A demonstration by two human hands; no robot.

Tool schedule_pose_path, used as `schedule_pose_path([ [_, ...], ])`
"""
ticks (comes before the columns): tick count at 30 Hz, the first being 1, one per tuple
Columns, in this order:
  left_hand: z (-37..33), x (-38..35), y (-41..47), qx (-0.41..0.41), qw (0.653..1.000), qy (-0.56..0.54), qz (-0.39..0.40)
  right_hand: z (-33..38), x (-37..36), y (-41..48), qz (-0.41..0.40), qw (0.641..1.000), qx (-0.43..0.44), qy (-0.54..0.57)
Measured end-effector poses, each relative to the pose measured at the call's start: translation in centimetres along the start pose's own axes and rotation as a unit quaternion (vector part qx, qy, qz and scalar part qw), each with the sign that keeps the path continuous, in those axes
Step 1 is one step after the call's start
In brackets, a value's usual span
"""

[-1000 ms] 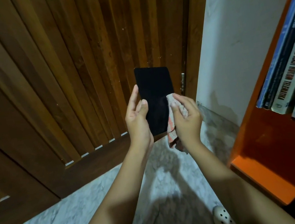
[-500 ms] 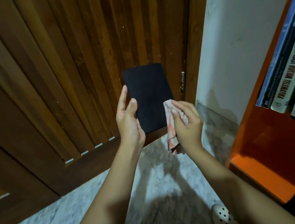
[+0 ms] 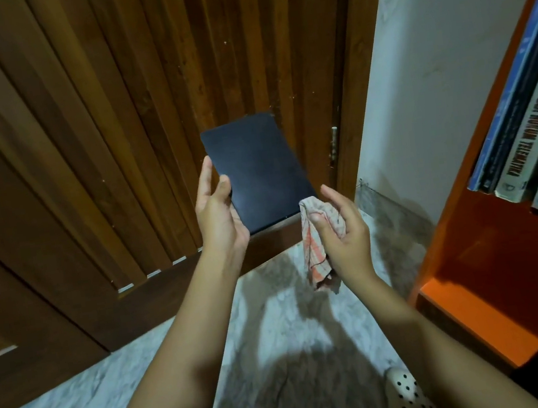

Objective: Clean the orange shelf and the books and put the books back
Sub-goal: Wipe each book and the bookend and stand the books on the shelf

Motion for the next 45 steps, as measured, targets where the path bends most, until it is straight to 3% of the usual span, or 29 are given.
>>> schedule_pose_path([
  [3,0.2,-0.1,0.4,0.004,1.000,0.009,0.016,0.1,-0.8,0.0,0.061,0.997,-0.037,0.038],
  [7,0.3,0.1,1.2,-0.015,0.994,0.099,0.033,0.3,-1.3,0.0,0.041,0.998,-0.022,0.038],
  [11,0.9,-0.2,0.4,-0.041,0.945,0.313,0.091,0.2,-0.8,1.2,-0.022,0.998,-0.041,0.052],
  [14,1.9,-0.1,-1.1,-0.033,0.913,0.380,0.149,0.2,0.0,2.3,-0.041,0.997,-0.050,0.043],
  [19,2.6,-0.4,-2.3,-0.033,0.905,0.375,0.199,0.0,0.6,2.5,-0.062,0.996,-0.065,0.022],
  [29,2.3,0.2,-2.5,-0.020,0.917,0.343,0.204,1.4,1.6,3.0,-0.135,0.990,-0.020,-0.045],
  [45,2.9,0.3,-2.2,-0.011,0.913,0.356,0.198,2.3,-2.0,1.9,-0.024,0.994,0.033,-0.100],
])
Point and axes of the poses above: each hand's wrist, its own y-axis towards the middle knuckle, its own x-axis out of the back of the hand, z = x × y, the point moved 5 cm from there along y, towards the middle knuckle, and after that the axes turned 2 degrees about z, right-handed, at the moved point
